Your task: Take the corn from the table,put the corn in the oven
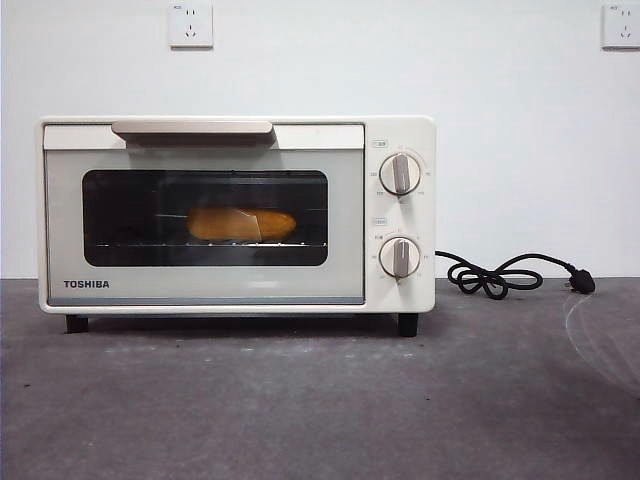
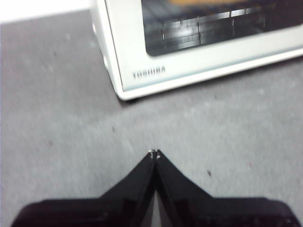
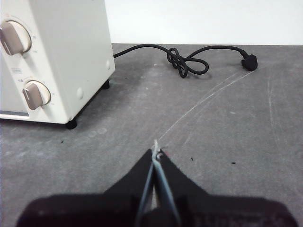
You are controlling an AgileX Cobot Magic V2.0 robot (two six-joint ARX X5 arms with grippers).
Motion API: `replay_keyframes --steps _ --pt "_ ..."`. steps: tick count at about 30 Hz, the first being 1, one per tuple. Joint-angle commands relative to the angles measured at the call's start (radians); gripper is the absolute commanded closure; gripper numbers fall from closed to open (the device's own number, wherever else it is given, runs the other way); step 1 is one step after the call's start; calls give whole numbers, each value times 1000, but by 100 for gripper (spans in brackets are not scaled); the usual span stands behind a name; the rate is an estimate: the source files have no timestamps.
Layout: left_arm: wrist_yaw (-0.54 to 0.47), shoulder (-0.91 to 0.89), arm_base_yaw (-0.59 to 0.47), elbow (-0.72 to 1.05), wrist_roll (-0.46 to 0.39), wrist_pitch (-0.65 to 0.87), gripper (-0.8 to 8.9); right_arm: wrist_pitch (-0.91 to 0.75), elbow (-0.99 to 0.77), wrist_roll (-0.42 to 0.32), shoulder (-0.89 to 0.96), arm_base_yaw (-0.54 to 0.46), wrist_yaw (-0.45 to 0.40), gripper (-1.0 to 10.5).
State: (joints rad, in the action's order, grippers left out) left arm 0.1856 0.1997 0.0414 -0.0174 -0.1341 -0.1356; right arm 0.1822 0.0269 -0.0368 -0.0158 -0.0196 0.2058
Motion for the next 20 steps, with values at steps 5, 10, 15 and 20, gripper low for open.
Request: replay_keyframes --steps 5,10,15,20 --pt "-3 -132 -1 6 0 9 817 -3 -9 9 1 0 -5 962" --pt "-3 -193 -1 5 0 17 817 -3 -9 9 1 0 -5 962" --pt "-3 -193 -2 5 0 15 817 -3 -9 9 1 0 -5 962" --pt "-3 -193 -2 5 0 14 817 -3 -9 9 0 0 -5 962"
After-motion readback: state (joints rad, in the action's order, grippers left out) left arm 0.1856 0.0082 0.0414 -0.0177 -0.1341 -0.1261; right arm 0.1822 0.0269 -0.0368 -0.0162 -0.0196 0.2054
